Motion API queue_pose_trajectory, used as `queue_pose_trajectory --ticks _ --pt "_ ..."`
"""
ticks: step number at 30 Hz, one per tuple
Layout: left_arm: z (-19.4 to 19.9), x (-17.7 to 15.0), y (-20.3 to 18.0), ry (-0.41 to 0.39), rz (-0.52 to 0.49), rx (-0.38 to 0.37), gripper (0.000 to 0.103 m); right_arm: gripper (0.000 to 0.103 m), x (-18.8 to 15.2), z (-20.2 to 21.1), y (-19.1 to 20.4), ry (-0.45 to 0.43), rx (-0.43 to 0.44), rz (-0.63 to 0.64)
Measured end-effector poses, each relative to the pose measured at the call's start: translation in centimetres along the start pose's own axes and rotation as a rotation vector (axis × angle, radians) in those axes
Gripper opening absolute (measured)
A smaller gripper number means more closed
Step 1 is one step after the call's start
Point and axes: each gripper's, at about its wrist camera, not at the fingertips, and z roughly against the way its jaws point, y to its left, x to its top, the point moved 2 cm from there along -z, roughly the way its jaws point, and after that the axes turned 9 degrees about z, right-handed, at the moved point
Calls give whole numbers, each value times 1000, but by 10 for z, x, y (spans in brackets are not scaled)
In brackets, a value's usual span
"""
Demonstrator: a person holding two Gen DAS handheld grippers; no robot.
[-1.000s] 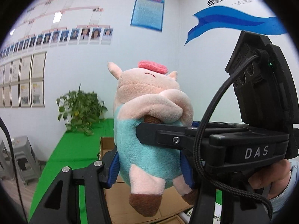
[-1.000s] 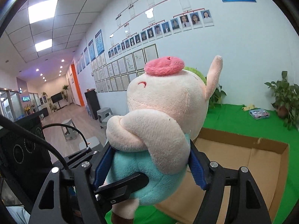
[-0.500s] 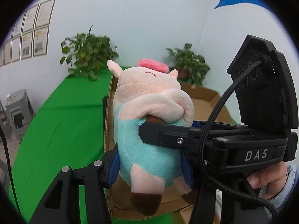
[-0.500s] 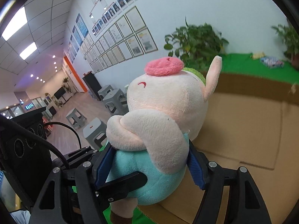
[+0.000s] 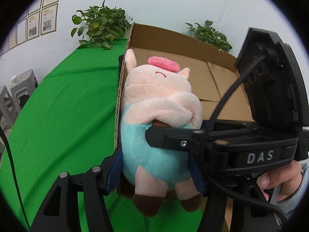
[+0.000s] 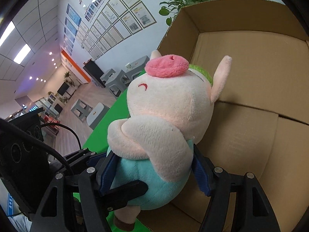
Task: Organize objects
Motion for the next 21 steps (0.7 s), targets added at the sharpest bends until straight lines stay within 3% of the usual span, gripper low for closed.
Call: queue_pose_trajectory --ticks 10,15,18,20,21 --pt "46 -39 12 -12 -27 23 61 68 -4 -24 28 92 -105 25" --pt "72 -42 25 -62 2 15 61 81 12 -35 45 131 -159 9" --pt "86 -41 27 -90 -1 7 61 88 14 -16 61 59 -182 5" --pt "95 -39 27 -113 -5 0 62 102 19 7 76 -3 -209 4" --pt "102 -37 24 -132 -7 -7 64 102 18 19 84 -29 -237 12"
